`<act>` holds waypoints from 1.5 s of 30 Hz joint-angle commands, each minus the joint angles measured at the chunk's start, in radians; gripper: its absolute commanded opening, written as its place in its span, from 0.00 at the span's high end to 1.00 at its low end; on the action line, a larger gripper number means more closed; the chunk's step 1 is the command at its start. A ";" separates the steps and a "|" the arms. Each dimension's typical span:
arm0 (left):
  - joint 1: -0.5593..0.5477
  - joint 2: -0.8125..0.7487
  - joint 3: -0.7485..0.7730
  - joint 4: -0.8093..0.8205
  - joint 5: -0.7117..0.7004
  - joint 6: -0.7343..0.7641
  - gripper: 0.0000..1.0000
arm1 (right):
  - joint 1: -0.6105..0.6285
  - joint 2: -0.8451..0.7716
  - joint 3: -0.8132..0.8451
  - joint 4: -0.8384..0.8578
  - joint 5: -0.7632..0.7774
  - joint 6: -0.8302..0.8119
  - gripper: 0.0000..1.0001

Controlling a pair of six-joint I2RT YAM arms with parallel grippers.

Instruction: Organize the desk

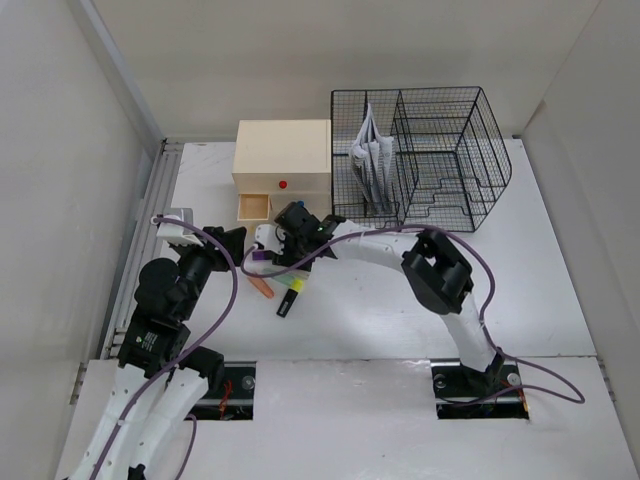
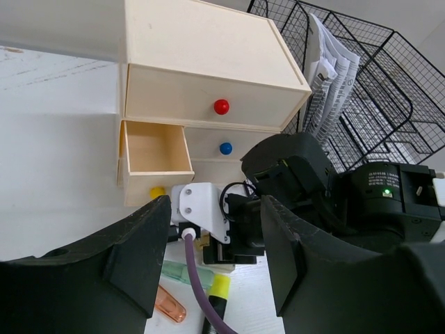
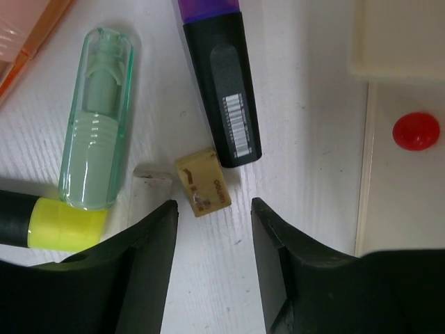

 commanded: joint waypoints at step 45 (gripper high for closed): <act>-0.002 -0.012 0.008 0.040 -0.016 0.012 0.49 | 0.004 -0.115 0.421 -0.074 -0.241 -0.013 0.86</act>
